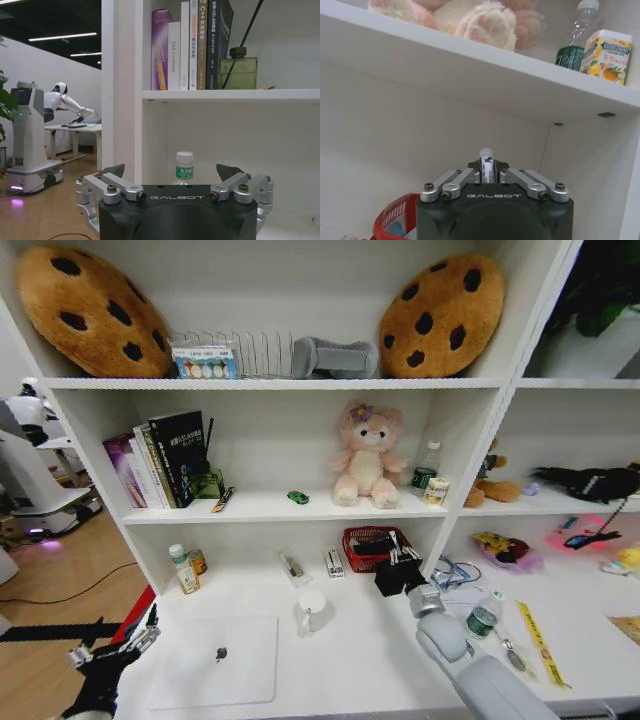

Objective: Organize the objects on the table.

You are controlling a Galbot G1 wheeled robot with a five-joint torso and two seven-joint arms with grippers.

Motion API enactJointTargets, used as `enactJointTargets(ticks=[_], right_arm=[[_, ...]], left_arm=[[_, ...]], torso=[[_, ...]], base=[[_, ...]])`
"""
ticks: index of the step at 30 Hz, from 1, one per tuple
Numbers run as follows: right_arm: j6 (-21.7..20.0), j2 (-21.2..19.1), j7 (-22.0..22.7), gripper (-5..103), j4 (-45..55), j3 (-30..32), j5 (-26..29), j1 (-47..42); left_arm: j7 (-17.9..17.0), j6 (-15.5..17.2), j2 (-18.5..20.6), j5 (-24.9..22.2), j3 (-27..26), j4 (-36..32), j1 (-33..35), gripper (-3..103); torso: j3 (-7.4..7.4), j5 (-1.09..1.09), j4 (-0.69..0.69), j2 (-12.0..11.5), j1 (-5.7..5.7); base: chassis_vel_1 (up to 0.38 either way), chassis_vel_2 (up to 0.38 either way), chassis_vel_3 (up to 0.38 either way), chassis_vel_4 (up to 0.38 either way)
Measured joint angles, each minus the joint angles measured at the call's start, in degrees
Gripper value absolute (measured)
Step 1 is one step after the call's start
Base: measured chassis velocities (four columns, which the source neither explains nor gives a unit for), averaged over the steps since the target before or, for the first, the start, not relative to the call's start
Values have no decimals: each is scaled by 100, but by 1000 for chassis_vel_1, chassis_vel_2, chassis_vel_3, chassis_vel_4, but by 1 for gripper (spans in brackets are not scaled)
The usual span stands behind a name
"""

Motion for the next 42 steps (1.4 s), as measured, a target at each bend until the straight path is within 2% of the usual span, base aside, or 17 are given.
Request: enactJointTargets(ticks=[7, 27, 28, 33, 34, 37, 38, 41, 42], right_arm=[[116, 156, -91, 12, -480, -63, 9, 217], [156, 328, -98, 12, -1042, -271, 38, 632], [159, 342, -98, 10, -1065, -274, 38, 634], [158, 364, -74, 31, -1038, -273, 68, 604], [158, 364, -74, 31, -1038, -273, 68, 604], [130, 302, -50, 48, -823, -228, 87, 504], [130, 302, -50, 48, -823, -228, 87, 504], [16, 174, 23, 63, -366, -142, 178, 268], [16, 174, 23, 63, -366, -142, 178, 268]], left_arm=[[-36, 12, 68, 12, 2, -21, -47, 100], [-125, 122, 150, -29, 34, -33, -188, 100], [-125, 122, 139, -14, 61, -29, -189, 100], [-133, 141, 137, 13, 112, 23, -274, 100], [-133, 141, 137, 13, 112, 23, -274, 100], [-158, 170, 201, -24, 106, 23, -316, 100], [-158, 170, 201, -24, 106, 23, -316, 100], [-160, 172, 204, -26, 107, 23, -318, 100], [-160, 172, 204, -26, 107, 23, -318, 100]], torso=[[0, -1, -1, 0, 0], [0, -1, 0, 1, -1], [-1, -1, 0, 1, -1], [-1, -1, 0, 1, -1], [-1, -1, 0, 1, -1], [-1, -1, 0, 1, -1], [-1, -1, 0, 1, -1], [-1, -1, 0, 1, -1], [-1, -1, 0, 1, -1]], base=[[0, 0, 0, 0], [0, 0, 0, 0], [0, 0, 0, 0], [0, 0, 0, 0], [0, 0, 0, 0], [0, 0, 0, 0], [0, 0, 0, 0], [0, 0, 0, 0], [0, 0, 0, 0]])
